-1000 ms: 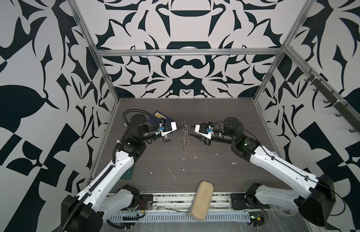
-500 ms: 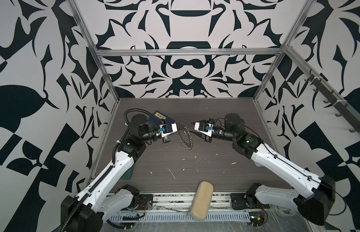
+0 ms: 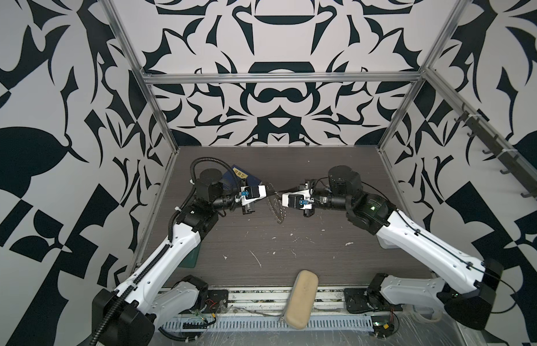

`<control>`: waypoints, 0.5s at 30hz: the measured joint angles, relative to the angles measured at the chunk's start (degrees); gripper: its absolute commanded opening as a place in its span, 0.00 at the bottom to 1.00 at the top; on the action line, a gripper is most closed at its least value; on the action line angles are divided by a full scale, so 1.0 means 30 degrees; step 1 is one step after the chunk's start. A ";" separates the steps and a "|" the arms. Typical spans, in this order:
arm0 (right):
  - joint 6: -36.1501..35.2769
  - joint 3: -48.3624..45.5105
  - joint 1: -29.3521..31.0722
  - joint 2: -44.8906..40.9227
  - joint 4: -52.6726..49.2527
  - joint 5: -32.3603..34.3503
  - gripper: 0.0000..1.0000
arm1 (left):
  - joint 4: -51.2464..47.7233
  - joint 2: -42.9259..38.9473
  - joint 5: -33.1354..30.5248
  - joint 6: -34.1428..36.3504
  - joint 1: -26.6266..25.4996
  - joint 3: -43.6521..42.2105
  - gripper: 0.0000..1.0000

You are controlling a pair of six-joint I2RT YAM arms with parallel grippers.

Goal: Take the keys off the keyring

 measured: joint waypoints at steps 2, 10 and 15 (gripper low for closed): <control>-0.0240 0.0095 0.0102 0.0182 -0.0182 0.0204 0.21 | -0.0248 0.0007 -0.0015 -0.0022 0.0000 0.0000 0.00; -0.0699 0.0284 0.0226 0.0321 -0.0328 0.0619 0.22 | -0.0568 0.0007 0.0000 -0.0022 0.0044 0.0000 0.00; -0.0729 0.0321 0.0226 0.0393 -0.0328 0.0772 0.21 | -0.0619 0.0007 0.0036 -0.0036 0.0044 0.0000 0.00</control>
